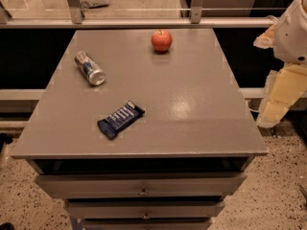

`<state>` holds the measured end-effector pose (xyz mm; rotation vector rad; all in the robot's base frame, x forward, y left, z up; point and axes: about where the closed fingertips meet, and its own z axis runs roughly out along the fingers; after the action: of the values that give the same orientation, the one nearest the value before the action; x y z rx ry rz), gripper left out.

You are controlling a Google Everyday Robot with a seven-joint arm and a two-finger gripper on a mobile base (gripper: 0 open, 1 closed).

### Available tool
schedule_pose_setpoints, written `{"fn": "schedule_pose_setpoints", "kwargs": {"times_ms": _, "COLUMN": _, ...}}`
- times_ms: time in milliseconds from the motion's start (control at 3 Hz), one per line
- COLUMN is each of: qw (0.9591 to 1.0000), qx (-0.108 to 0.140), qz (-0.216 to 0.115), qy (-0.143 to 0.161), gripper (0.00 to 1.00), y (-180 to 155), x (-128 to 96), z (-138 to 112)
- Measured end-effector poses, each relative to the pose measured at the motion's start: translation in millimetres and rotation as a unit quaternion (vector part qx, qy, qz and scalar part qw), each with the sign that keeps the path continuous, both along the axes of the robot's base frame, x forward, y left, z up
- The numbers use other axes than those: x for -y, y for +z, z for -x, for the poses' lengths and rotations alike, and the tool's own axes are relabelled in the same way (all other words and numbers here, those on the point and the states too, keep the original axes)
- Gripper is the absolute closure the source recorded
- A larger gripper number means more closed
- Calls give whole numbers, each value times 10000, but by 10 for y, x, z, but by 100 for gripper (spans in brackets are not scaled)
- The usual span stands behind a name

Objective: Place redbull can upright

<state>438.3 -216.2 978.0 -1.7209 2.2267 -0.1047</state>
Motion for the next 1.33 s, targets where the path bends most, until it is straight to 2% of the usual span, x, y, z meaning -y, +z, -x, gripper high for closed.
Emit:
{"fn": "schedule_pose_setpoints", "kwargs": {"times_ms": 333, "qw": 10000, "qx": -8, "qz": -19, "qy": -1, "gripper": 0, "y": 2, "x": -32, "z": -24}}
{"fn": "schedule_pose_setpoints", "kwargs": {"times_ms": 667, "qw": 9999, "qx": -52, "qz": -111, "qy": -4, "gripper": 0, "y": 4, "x": -180, "z": -139}}
{"fn": "schedule_pose_setpoints", "kwargs": {"times_ms": 1000, "qw": 9995, "qx": -74, "qz": -248, "qy": 173, "gripper": 0, "y": 16, "x": -691, "z": -387}}
{"fn": "schedule_pose_setpoints", "kwargs": {"times_ms": 1333, "qw": 9974, "qx": -196, "qz": -645, "qy": 272, "gripper": 0, "y": 29, "x": -1631, "z": -669}}
